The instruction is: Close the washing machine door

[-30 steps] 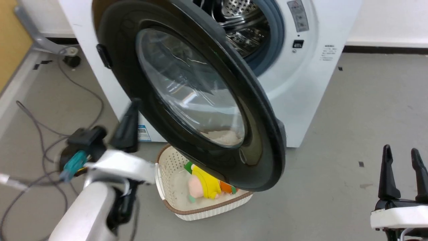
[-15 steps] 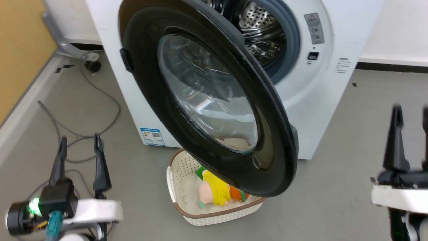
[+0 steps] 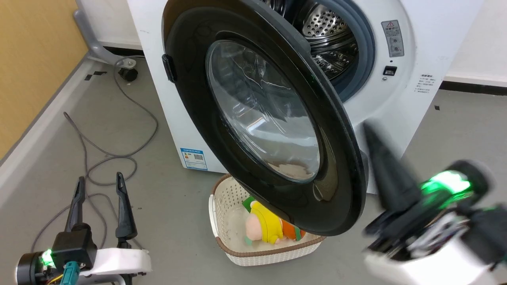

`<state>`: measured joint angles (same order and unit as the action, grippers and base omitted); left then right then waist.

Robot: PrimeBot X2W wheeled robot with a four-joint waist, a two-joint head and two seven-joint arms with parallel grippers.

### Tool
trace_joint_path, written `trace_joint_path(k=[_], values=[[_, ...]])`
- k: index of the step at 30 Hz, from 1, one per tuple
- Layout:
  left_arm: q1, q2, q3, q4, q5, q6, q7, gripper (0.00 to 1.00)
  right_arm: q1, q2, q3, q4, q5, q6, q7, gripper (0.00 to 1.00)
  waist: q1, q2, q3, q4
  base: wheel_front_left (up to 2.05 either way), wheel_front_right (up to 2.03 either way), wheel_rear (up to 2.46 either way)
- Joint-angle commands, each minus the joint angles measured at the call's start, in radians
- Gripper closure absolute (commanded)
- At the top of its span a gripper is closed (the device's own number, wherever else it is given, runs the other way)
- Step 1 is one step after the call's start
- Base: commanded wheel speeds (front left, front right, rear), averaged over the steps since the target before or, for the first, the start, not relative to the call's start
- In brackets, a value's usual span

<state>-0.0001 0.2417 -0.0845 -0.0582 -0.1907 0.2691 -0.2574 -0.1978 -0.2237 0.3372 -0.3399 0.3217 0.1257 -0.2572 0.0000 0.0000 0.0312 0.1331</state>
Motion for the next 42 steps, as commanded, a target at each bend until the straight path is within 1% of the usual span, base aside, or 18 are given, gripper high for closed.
trace_joint_path(k=[1, 4, 5, 9, 11, 14, 19, 25, 29, 33, 36, 42], values=[[0.007, -0.009, 0.007, 0.006, 0.008, -0.009, -0.004, 0.0, -0.013, -0.027, 0.039, 0.015, 0.008, 0.005, -0.005, 1.0, 0.0, 0.0, 0.001, -0.001, 0.0, 0.0, 0.0], [0.004, -0.023, 0.024, 0.019, 0.011, -0.029, -0.004, 0.0, -0.017, -0.088, 0.138, 0.07, 0.002, 0.005, -0.005, 1.0, 0.0, 0.0, 0.006, -0.003, 0.0, 0.0, 0.0], [0.004, -0.023, 0.024, 0.019, 0.011, -0.029, -0.004, 0.0, -0.017, -0.088, 0.138, 0.07, 0.002, 0.005, -0.005, 1.0, 0.0, 0.0, 0.006, -0.003, 0.0, 0.0, 0.0], [-0.001, -0.043, 0.038, 0.037, 0.021, -0.055, -0.004, 0.0, -0.011, -0.139, 0.226, 0.177, -0.006, 0.005, -0.005, 1.0, 0.0, 0.0, 0.017, -0.007, 0.0, 0.0, 0.0], [-0.004, -0.055, 0.042, 0.044, 0.029, -0.068, -0.004, 0.0, -0.006, -0.151, 0.242, 0.231, -0.007, 0.005, -0.005, 1.0, 0.0, 0.0, 0.024, -0.009, 0.0, 0.0, 0.0], [-0.008, -0.072, 0.047, 0.052, 0.039, -0.084, -0.004, 0.0, 0.004, -0.155, 0.23, 0.297, 0.003, 0.005, -0.005, 1.0, 0.0, 0.0, 0.034, -0.013, 0.0, 0.0, 0.0], [-0.017, -0.1, 0.057, 0.061, 0.056, -0.105, -0.004, 0.0, 0.016, -0.145, 0.151, 0.386, 0.015, 0.005, -0.005, 1.0, 0.0, 0.0, 0.052, -0.021, 0.0, 0.0, 0.0], [-0.044, -0.125, 0.06, 0.069, 0.074, -0.136, -0.004, 0.0, -0.008, -0.132, 0.064, 0.462, -0.017, 0.005, -0.005, 1.0, 0.0, 0.0, 0.085, -0.022, 0.0, 0.0, 0.0], [-0.066, -0.142, 0.056, 0.068, 0.087, -0.151, -0.004, 0.0, -0.038, -0.11, -0.019, 0.512, -0.045, 0.005, -0.005, 1.0, 0.0, 0.0, 0.12, -0.019, 0.0, 0.0, 0.0], [-0.091, -0.157, 0.051, 0.061, 0.098, -0.159, -0.004, 0.0, -0.106, -0.071, -0.124, 0.573, -0.085, 0.005, -0.005, 1.0, 0.0, 0.0, 0.168, -0.016, 0.0, 0.0, 0.0], [-0.11, -0.167, 0.046, 0.058, 0.102, -0.163, -0.004, 0.0, -0.17, -0.049, -0.181, 0.615, -0.111, 0.005, -0.005, 1.0, 0.0, 0.0, 0.202, -0.012, 0.0, 0.0, 0.0], [-0.149, -0.179, 0.038, 0.056, 0.105, -0.171, -0.004, 0.0, -0.31, -0.032, -0.286, 0.71, -0.151, 0.005, -0.005, 1.0, 0.0, 0.0, 0.26, 0.001, 0.0, 0.0, 0.0]])
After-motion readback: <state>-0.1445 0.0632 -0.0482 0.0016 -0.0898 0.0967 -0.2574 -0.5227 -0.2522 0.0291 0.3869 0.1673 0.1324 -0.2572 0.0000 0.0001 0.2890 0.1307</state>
